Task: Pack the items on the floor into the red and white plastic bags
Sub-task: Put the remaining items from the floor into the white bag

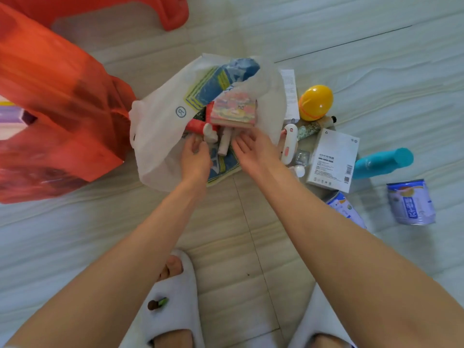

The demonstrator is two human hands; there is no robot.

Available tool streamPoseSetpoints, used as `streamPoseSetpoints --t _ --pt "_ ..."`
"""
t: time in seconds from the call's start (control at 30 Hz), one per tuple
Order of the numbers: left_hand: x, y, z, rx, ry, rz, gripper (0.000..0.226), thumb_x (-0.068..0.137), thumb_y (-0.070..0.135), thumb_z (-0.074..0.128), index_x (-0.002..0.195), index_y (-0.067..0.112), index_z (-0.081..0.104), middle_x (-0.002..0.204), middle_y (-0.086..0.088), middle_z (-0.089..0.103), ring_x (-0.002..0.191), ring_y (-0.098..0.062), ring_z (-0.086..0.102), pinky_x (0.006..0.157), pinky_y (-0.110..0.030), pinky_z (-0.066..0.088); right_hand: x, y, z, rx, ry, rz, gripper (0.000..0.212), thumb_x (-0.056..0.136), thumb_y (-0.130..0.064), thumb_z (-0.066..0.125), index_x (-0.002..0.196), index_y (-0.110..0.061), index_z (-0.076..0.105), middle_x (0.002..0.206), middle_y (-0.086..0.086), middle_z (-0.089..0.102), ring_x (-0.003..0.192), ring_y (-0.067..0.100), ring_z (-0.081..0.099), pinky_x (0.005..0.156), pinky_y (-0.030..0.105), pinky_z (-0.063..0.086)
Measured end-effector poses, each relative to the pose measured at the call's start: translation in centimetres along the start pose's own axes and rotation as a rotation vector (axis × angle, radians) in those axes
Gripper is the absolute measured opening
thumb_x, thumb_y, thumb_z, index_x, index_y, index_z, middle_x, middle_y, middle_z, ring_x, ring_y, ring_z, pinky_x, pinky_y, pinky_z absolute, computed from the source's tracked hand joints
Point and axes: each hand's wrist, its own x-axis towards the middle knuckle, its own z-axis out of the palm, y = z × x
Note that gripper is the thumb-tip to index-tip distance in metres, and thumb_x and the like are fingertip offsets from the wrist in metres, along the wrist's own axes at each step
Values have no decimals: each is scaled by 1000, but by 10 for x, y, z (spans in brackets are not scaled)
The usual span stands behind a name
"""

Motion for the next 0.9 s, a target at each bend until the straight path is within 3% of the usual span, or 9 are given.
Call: streamPoseSetpoints --t 0.07,0.13,0.2,0.3,0.4,0.67,0.73,0.8,0.9 --pt "-6 2 3 23 -48 -4 33 92 6 40 124 9 50 126 -16 55 110 -23 54 91 -35 46 -9 -3 -6 -300 17 6 43 97 -6 39 136 10 32 145 30 30 136 39 30 113 43 26" --pt "-18 -3 5 95 -98 2 38 92 6 42 129 9 46 131 -10 52 117 -21 51 101 -38 43 -23 -11 -21 -594 5 -9 29 96 -5 40 121 6 48 126 36 48 124 41 45 110 47 31" --pt "-35 -9 8 245 -178 67 35 92 9 42 127 12 48 129 -4 53 115 -17 50 98 -32 43 -40 -24 -47 -876 2 -34 10 94 -9 46 96 -12 55 98 16 58 98 26 57 99 42 45" --pt "-64 -11 17 501 -345 294 27 92 9 45 116 13 57 119 -2 58 106 -12 52 86 -22 38 -67 -54 -97 -1169 33 -116 9 91 -12 52 100 -14 53 96 9 61 87 19 60 83 35 52" --pt "-92 -3 38 783 -619 577 31 91 10 47 120 14 54 124 -3 54 113 -14 49 92 -22 37 -88 -92 -150 -1340 120 -216 7 88 -12 54 90 -19 55 91 8 63 79 19 60 78 35 51" --pt "-123 -20 124 1313 -1001 1269 63 77 5 56 138 10 39 144 -14 40 130 -29 43 98 -41 46 -96 -165 -277 -1669 825 -591 39 85 -23 60 118 -3 51 122 22 50 116 38 44 92 43 37" --pt "-128 -29 142 1497 -1001 1333 67 88 12 46 147 14 16 156 -14 12 144 -28 14 115 -39 20 -91 -173 -295 -1747 837 -500 53 85 -30 62 128 -6 44 129 20 44 121 37 40 93 46 38" --pt "-130 -35 155 1674 -978 1320 67 94 20 37 148 17 -3 156 -14 -8 145 -29 -6 117 -38 -2 -81 -173 -307 -1742 766 -402 59 86 -33 61 133 -5 37 134 20 41 124 37 38 95 46 38" --pt "-130 -42 163 1772 -931 1306 71 93 22 41 148 16 -3 156 -13 1 144 -30 -2 116 -41 -2 -68 -163 -317 -1686 661 -357 65 86 -34 61 135 -2 31 133 23 41 121 40 41 95 45 38"
